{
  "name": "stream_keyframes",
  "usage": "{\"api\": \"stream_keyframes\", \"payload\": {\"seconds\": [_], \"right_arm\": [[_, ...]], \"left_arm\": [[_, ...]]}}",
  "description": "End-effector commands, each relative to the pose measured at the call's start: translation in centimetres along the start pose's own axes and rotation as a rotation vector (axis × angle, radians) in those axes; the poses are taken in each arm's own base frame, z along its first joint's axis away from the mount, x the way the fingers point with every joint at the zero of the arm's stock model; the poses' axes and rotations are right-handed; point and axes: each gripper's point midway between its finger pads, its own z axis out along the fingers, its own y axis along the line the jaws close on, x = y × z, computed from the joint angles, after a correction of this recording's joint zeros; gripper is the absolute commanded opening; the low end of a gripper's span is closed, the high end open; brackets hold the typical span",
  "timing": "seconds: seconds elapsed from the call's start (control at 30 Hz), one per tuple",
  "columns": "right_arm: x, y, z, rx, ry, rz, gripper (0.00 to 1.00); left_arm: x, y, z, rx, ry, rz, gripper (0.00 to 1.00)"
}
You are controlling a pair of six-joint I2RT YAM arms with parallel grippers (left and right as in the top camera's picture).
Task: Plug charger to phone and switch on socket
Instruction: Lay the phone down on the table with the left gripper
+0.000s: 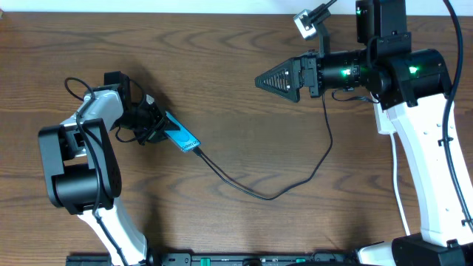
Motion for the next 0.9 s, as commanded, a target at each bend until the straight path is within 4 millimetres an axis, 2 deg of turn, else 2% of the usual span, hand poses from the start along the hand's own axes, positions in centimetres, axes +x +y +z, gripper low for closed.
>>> {"api": "stream_keyframes", "payload": {"seconds": [0.0, 0.27, 0.4, 0.53, 0.57, 0.63, 0.73, 0.87], "right_arm": [[-0.2, 0.8, -0.7, -0.004, -0.018, -0.021, 0.99], [-0.2, 0.8, -0.7, -0.004, -0.018, -0.021, 0.99], [-0.2, 0.8, -0.7, -0.004, -0.018, -0.021, 0.99], [-0.2, 0.8, -0.7, -0.004, -0.018, -0.021, 0.99], [-0.2, 0.8, -0.7, -0.004, -0.018, -0.021, 0.99], [-0.2, 0.8, -0.7, -0.004, -0.018, -0.021, 0.99], [-0.2, 0.8, -0.7, -0.004, -0.018, -0.021, 0.99], [-0.2, 0.8, -0.7, -0.004, -0.018, -0.021, 0.99]], "left_arm": [[-0.3, 0.6, -0.3, -0.045, -0.021, 0.024, 0.25], [0.2, 0.9, -0.4, -0.059, 0.001, 0.033, 0.29], [0.3, 2.1, -0.5, -0.128, -0.005, 0.020, 0.29], [0.3, 2.3, -0.5, -0.138, -0.005, 0.018, 0.29], [0.3, 2.3, -0.5, -0.138, -0.004, 0.018, 0.31], [0.5, 2.4, -0.5, -0.140, 0.000, 0.015, 0.44], [0.5, 2.5, -0.5, -0.143, 0.003, 0.012, 0.48], [0.6, 2.6, -0.5, -0.151, 0.005, 0.010, 0.48]]}}
